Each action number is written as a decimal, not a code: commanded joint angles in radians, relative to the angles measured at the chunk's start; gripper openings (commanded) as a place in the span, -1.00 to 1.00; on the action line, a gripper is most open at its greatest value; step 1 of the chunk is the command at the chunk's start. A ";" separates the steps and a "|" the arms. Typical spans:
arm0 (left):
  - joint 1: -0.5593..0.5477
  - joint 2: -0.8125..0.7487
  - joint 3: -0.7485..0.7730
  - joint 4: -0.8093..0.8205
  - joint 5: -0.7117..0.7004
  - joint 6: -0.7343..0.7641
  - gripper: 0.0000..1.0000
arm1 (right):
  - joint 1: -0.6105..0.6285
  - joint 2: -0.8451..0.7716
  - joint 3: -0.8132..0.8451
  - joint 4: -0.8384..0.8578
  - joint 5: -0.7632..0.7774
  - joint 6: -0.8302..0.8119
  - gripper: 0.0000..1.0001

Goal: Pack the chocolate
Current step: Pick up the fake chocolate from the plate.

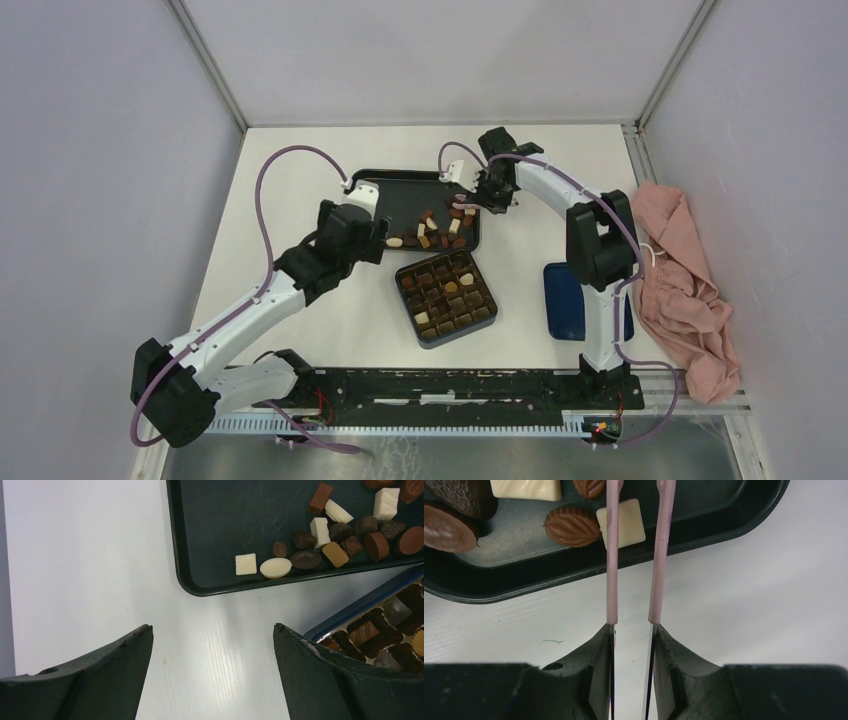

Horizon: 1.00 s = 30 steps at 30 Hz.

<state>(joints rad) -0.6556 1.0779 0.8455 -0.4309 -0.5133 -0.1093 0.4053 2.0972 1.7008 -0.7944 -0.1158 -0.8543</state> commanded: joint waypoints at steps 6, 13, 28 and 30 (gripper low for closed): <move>0.008 -0.001 0.001 0.034 0.025 0.046 0.88 | 0.014 0.057 0.108 -0.002 -0.001 0.021 -0.28; 0.010 0.004 0.004 0.035 0.034 0.048 0.87 | 0.017 0.076 0.131 -0.005 -0.011 0.023 -0.27; 0.013 0.007 0.005 0.036 0.050 0.050 0.86 | 0.023 0.109 0.166 -0.010 -0.034 0.026 -0.22; 0.015 0.007 0.004 0.037 0.051 0.050 0.86 | 0.023 0.114 0.173 -0.013 -0.042 0.027 -0.21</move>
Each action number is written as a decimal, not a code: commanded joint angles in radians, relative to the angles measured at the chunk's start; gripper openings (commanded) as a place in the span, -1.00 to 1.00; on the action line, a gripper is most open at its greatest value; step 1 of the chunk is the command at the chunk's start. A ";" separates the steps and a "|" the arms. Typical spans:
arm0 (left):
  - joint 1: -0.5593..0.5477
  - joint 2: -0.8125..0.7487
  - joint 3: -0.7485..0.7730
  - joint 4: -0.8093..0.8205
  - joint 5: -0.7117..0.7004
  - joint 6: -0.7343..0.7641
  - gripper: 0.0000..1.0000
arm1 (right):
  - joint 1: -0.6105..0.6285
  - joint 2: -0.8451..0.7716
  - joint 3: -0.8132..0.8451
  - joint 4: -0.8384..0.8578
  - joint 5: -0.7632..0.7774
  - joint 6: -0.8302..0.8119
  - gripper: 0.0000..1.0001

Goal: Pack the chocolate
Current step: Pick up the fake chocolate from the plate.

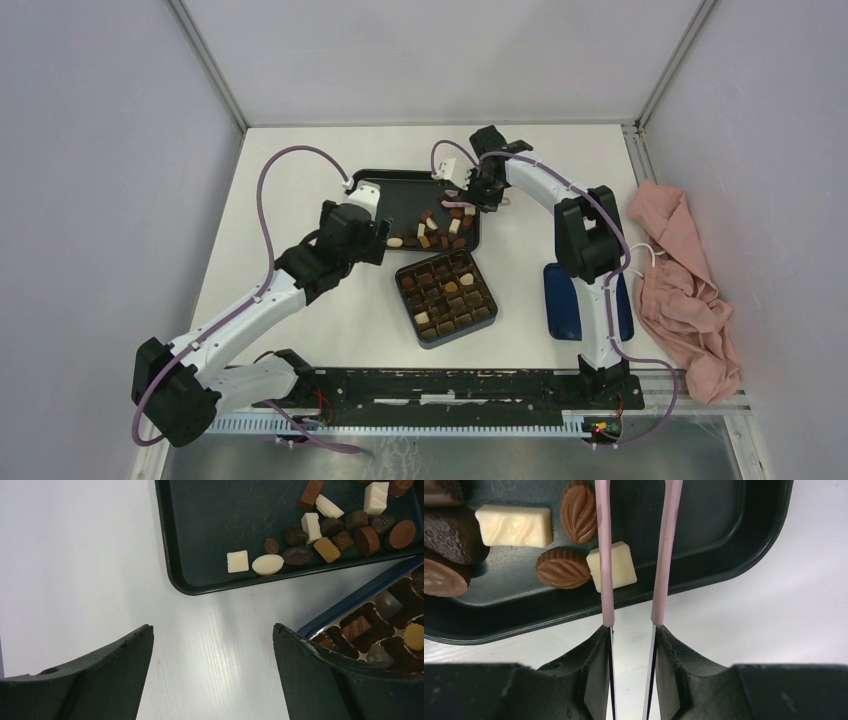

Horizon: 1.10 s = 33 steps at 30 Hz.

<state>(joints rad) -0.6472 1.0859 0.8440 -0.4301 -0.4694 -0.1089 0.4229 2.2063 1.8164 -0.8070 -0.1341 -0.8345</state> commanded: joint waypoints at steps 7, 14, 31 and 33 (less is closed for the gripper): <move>0.007 -0.001 0.007 0.034 0.017 0.049 0.86 | 0.010 0.019 0.078 -0.009 -0.030 0.011 -0.21; 0.008 -0.001 0.006 0.034 0.023 0.049 0.85 | 0.012 0.036 0.092 -0.019 -0.032 0.006 -0.20; 0.009 -0.006 0.006 0.034 0.032 0.050 0.85 | 0.012 0.015 0.107 -0.039 -0.036 -0.002 -0.51; 0.009 -0.006 0.006 0.035 0.033 0.050 0.85 | 0.011 -0.003 0.095 -0.035 -0.042 0.000 -0.53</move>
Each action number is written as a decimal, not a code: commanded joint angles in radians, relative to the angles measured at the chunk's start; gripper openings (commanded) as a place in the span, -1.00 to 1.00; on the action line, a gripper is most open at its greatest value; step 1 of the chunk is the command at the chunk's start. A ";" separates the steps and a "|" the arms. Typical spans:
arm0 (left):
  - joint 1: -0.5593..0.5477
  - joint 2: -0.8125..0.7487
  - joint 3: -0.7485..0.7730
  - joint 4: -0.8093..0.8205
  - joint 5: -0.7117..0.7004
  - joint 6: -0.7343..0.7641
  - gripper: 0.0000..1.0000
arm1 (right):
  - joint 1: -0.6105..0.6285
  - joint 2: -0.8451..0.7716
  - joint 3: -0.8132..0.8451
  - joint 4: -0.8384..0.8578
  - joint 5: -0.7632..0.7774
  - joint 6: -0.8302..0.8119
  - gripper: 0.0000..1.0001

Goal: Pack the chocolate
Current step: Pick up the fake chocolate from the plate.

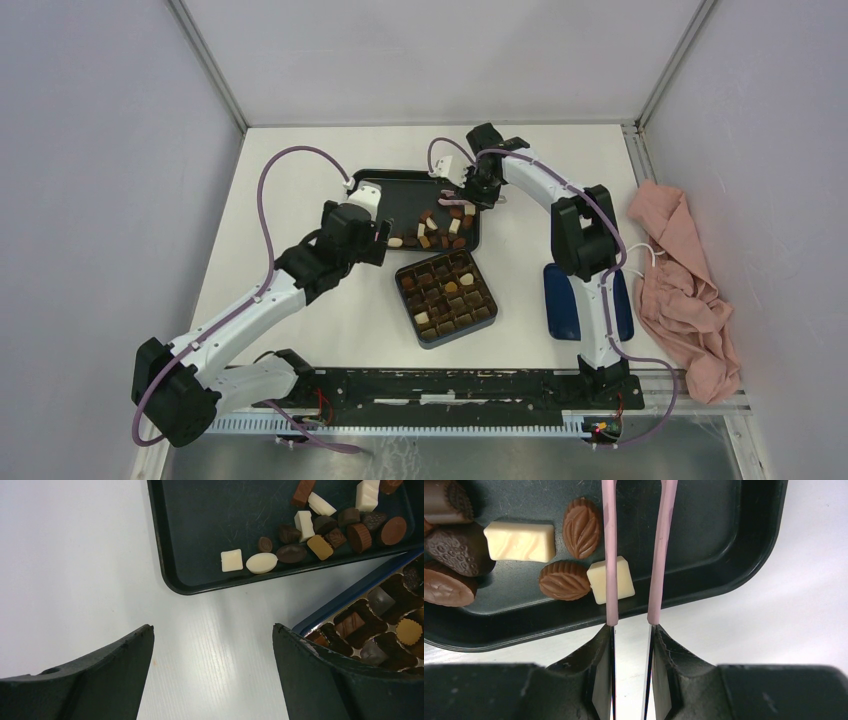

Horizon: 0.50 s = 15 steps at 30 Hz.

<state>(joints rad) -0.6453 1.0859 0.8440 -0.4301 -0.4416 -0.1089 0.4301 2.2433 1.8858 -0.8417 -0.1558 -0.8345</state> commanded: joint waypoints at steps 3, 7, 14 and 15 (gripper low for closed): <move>0.007 -0.006 0.006 0.034 0.010 0.049 0.85 | 0.005 -0.085 -0.012 0.017 -0.039 0.005 -0.57; 0.008 -0.006 0.007 0.034 0.019 0.046 0.85 | 0.004 -0.154 -0.075 0.045 -0.071 0.013 -0.60; 0.012 -0.006 0.067 0.004 0.184 -0.063 0.86 | 0.005 -0.269 -0.180 0.075 -0.139 0.032 -0.62; 0.013 0.001 0.087 -0.016 0.211 -0.101 0.86 | 0.005 -0.286 -0.198 0.080 -0.150 0.035 -0.62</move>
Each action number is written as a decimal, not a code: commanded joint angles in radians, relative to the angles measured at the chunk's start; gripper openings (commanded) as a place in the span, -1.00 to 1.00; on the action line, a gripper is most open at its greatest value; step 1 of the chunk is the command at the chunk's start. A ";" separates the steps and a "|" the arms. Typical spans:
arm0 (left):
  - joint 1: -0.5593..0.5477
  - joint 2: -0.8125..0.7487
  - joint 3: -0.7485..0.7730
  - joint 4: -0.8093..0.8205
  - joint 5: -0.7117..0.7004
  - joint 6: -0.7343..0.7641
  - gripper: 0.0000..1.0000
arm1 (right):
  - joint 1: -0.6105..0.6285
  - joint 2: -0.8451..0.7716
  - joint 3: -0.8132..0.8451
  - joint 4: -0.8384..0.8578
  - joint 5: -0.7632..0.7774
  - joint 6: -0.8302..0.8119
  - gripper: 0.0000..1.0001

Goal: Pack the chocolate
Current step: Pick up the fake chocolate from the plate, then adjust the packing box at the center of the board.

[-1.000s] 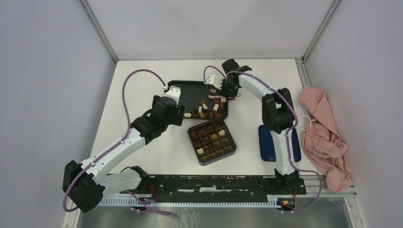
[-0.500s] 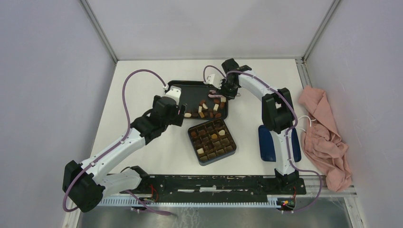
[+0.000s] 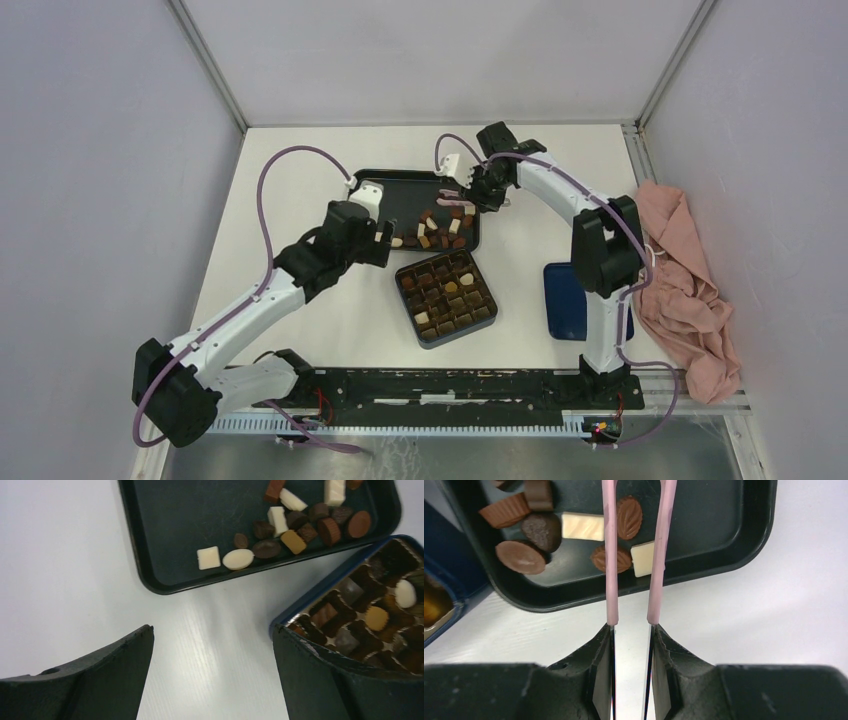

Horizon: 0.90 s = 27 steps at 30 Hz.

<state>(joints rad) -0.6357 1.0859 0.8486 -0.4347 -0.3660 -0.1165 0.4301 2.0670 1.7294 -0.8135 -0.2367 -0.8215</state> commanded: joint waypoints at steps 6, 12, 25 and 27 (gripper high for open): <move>0.004 0.009 0.047 -0.079 0.305 -0.501 0.68 | 0.004 -0.255 -0.172 0.081 -0.153 0.046 -0.62; -0.041 -0.020 -0.100 -0.088 0.373 -0.842 -0.05 | 0.003 -0.411 -0.321 0.099 -0.255 0.059 -0.62; -0.222 0.134 -0.085 -0.079 0.142 -0.980 -0.03 | 0.004 -0.661 -0.583 0.109 -0.335 0.044 -0.62; -0.234 0.168 -0.073 -0.096 0.110 -0.986 -0.06 | 0.004 -0.681 -0.609 0.107 -0.337 0.038 -0.62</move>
<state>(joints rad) -0.8455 1.2041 0.7261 -0.5297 -0.1612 -1.0267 0.4305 1.4509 1.1553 -0.7345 -0.5259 -0.7742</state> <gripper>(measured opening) 0.482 0.331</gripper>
